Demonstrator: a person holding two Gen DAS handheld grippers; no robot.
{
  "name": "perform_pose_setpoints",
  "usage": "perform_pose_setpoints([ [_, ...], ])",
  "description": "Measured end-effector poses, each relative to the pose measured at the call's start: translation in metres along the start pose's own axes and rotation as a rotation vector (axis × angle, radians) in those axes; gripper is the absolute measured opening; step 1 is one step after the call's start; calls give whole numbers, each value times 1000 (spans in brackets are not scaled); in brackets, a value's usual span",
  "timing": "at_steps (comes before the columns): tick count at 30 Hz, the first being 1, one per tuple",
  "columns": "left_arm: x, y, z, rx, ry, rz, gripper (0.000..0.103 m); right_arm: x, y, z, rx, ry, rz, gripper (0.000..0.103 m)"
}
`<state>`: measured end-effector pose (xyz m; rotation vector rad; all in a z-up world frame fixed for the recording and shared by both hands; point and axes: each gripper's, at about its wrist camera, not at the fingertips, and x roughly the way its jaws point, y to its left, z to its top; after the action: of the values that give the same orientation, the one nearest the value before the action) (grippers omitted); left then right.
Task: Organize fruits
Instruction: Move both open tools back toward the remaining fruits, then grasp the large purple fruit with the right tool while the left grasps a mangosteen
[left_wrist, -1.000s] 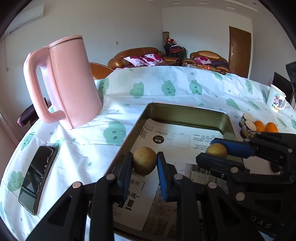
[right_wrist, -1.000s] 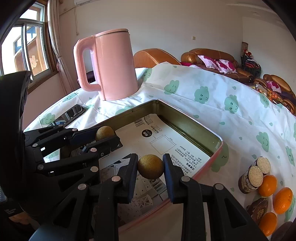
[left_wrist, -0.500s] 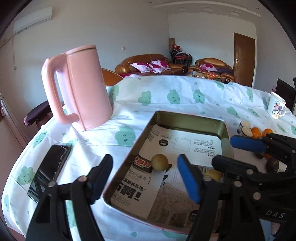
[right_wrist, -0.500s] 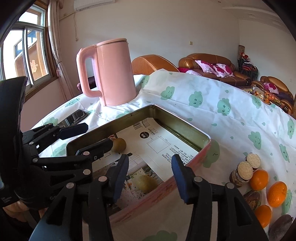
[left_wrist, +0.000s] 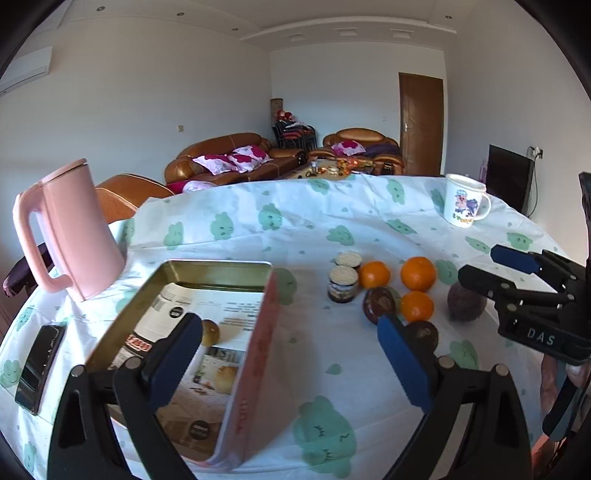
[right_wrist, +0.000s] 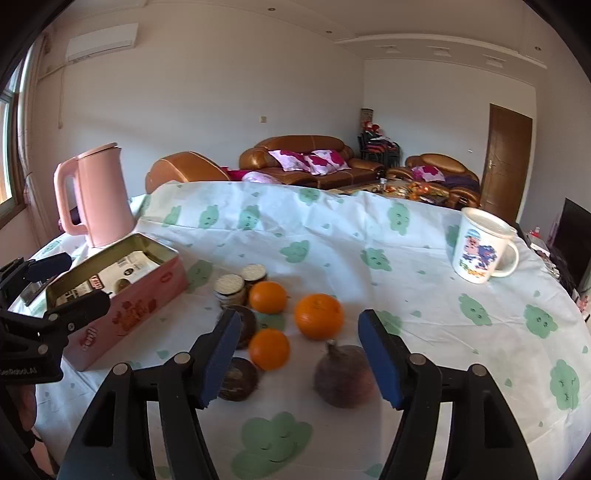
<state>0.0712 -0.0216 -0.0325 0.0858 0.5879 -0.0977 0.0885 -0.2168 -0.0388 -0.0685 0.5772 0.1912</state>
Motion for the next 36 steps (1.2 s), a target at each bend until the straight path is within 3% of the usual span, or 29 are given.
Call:
perform_pose_setpoints([
  [7, 30, -51, -6, 28, 92, -108, 98, 23, -27, -12, 64, 102, -13, 68],
  [14, 52, -64, -8, 22, 175, -178, 94, 41, -28, -15, 68, 192, 3, 68],
  [17, 59, -65, -10, 19, 215, -201, 82, 48, -33, -16, 92, 231, 39, 66],
  [20, 61, -69, -10, 31, 226, -209, 79, 52, -32, -17, 96, 247, 97, 55],
  [24, 63, -76, -11, 63, 241, -227, 72, 49, -27, -17, 76, 242, 77, 52],
  [28, 69, -81, -12, 83, 277, -262, 55, 50, -34, -17, 107, 242, 93, 52],
  [29, 71, -83, -13, 86, 289, -282, 44, 50, -34, -17, 110, 241, 89, 52],
  [30, 73, -84, -13, 86, 297, -300, 41, 50, -34, -17, 111, 241, 90, 52],
  [36, 68, -76, -12, 44, 270, -302, 40, 44, -40, -16, 138, 210, 99, 52],
])
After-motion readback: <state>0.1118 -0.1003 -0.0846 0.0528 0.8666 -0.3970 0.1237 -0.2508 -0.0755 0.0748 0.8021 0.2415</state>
